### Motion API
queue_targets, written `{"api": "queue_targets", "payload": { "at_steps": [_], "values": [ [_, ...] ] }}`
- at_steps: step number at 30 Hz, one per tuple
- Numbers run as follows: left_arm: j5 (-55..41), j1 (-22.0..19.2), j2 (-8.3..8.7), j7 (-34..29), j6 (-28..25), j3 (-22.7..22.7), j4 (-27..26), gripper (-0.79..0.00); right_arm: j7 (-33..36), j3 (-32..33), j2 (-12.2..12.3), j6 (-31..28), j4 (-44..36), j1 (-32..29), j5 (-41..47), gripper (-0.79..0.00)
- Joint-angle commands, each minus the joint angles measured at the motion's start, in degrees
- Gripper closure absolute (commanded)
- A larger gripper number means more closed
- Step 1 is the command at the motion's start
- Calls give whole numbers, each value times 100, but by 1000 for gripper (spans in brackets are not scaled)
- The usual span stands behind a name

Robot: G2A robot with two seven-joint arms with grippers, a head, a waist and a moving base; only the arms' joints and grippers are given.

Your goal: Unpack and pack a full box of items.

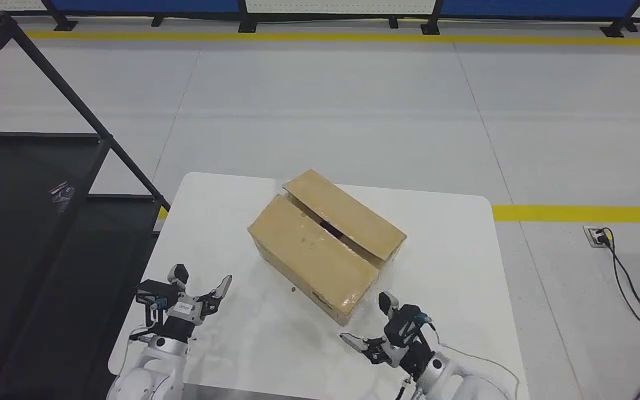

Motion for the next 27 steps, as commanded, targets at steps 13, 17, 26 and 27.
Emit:
{"api": "queue_targets", "payload": {
  "at_steps": [13,17,26,27],
  "values": [
    [-22,42,3,27,63,-78,-41,-785,-60,-780,-244,1995,673,506,-368,-785],
    [-58,71,6,45,66,-133,-44,-785,-99,-773,-271,2217,703,520,-371,-785],
    [-139,66,3,81,130,-200,-52,-785,-244,-414,-272,2320,694,444,-28,-785],
    [-162,64,1,87,143,-200,-54,-785,-297,-364,-272,2319,698,432,38,-785]
  ]
}}
